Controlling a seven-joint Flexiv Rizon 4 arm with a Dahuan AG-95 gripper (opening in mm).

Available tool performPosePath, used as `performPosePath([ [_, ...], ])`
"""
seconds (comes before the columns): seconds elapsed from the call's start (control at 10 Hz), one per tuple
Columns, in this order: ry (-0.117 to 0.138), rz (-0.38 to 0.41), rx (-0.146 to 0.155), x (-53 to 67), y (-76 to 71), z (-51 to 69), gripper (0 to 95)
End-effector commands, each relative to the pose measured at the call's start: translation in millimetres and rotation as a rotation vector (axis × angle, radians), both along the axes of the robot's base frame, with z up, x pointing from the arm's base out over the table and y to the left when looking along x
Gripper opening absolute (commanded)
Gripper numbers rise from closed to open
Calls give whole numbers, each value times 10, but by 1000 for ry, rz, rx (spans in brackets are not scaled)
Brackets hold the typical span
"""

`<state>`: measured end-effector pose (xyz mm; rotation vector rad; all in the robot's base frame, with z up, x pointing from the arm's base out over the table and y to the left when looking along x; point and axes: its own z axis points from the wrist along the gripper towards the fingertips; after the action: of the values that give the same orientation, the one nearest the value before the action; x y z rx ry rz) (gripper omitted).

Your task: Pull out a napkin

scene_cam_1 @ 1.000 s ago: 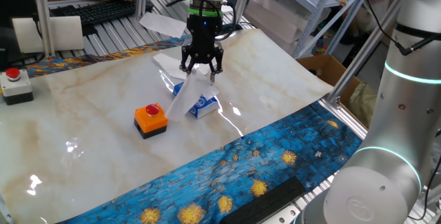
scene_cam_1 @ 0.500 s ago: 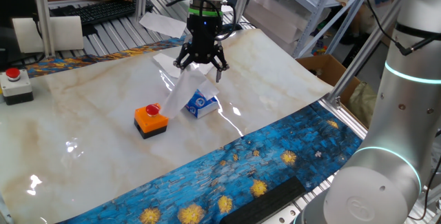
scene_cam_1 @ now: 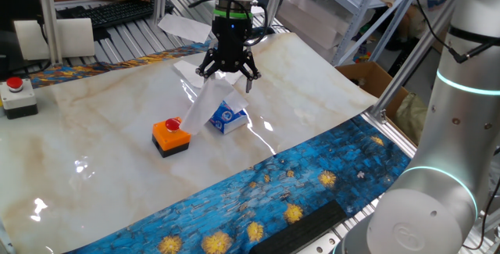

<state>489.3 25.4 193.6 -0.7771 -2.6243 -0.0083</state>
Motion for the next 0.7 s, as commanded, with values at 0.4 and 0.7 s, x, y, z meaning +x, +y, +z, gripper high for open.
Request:
performPosePath([
  [0.4,1,-8,2,-4,3,3,950],
  [0.7,5,-285,249,-73,44,17,950],
])
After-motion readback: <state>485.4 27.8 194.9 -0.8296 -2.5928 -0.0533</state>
